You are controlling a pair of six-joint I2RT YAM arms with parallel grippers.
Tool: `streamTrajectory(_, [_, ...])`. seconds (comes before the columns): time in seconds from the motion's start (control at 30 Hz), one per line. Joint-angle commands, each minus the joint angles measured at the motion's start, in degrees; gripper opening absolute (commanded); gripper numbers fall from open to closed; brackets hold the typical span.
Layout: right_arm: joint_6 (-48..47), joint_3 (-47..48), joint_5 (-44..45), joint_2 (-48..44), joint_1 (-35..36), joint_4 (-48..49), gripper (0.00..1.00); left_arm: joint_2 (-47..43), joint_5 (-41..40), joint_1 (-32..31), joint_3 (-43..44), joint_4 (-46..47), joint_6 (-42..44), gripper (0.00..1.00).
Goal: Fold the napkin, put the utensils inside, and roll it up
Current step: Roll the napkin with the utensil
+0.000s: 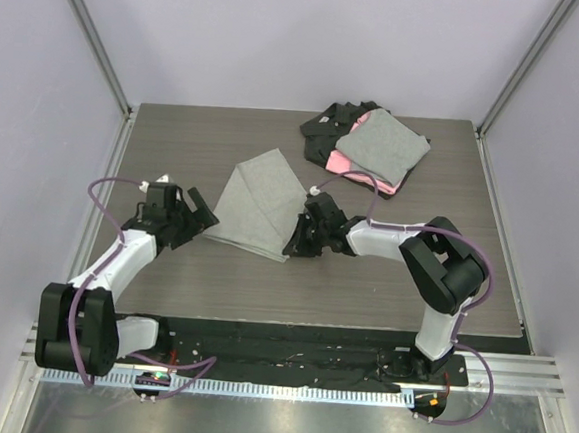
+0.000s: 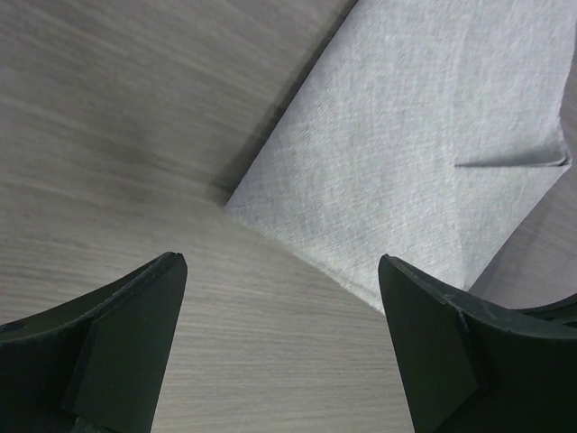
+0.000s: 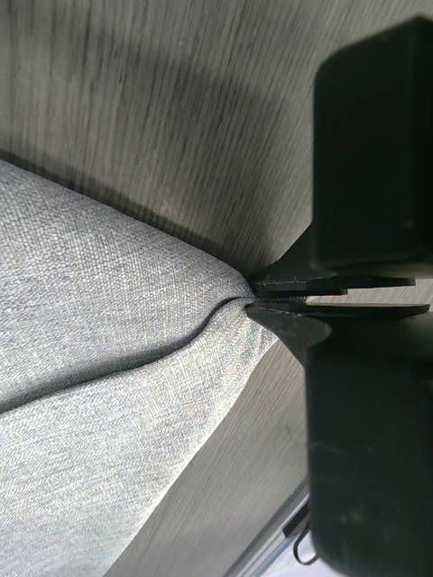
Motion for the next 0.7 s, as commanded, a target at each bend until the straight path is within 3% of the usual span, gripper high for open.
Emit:
streamTrajectory(0.0, [-4.3, 1.1, 2.3, -3.2, -0.7, -5.2, 0.01, -2.7, 3.1, 0.2, -3.3, 1.9, -2.2, 0.93])
streamTrajectory(0.43, [-9.4, 0.2, -0.7, -4.0, -2.6, -9.2, 0.01, -1.3, 9.9, -0.5, -9.3, 11.9, -6.1, 0.87])
streamTrajectory(0.67, [-9.3, 0.9, -0.9, -3.9, -2.6, -9.3, 0.01, 1.8, 10.3, -0.5, -9.6, 13.2, -5.4, 0.74])
